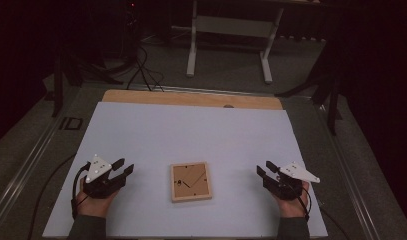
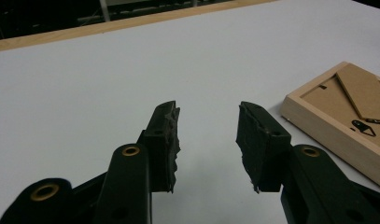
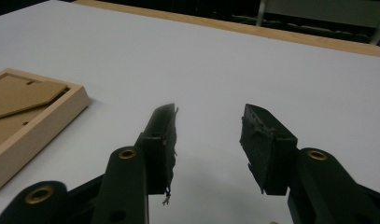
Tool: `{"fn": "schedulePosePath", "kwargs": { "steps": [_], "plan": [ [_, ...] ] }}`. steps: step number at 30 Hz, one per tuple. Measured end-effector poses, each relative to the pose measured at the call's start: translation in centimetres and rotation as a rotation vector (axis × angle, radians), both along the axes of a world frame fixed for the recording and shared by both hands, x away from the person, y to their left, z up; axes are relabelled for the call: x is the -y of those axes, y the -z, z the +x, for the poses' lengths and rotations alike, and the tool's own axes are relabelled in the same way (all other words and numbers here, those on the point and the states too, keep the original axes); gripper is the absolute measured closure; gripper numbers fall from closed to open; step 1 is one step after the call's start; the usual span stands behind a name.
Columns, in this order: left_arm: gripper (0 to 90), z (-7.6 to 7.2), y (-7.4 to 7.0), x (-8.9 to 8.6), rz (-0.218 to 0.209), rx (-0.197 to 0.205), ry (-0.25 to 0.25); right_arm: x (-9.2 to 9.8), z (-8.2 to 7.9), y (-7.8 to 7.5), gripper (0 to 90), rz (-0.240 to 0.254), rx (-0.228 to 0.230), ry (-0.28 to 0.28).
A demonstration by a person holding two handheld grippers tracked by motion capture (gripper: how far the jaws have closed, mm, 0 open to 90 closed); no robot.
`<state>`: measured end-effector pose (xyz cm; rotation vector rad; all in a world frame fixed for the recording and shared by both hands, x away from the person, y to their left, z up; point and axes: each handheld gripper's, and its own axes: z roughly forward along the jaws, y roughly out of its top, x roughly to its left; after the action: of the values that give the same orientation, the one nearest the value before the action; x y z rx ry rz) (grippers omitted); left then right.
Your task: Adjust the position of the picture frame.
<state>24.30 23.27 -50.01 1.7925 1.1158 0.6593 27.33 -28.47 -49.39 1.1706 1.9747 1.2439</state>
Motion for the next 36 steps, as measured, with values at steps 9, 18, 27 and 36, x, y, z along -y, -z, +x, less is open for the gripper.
{"fn": "schedulePosePath", "kwargs": {
  "steps": [9,18,27,36],
  "plan": [
    [65.1,0.1,0.0,0.4,-0.019,-0.01,0.016,-0.8,0.0,0.0,61.6,0.022,-0.012,-0.033],
    [72.0,0.2,0.1,1.0,-0.008,-0.017,0.022,-2.3,0.0,0.2,67.0,0.025,-0.027,-0.087],
    [82.1,0.4,0.3,1.8,-0.001,-0.035,0.067,-3.1,0.2,0.7,79.0,0.032,-0.068,-0.115],
    [89.1,0.6,0.4,2.7,0.002,-0.055,0.089,-4.5,0.2,1.0,87.9,0.014,-0.083,-0.161]
  ]
}}
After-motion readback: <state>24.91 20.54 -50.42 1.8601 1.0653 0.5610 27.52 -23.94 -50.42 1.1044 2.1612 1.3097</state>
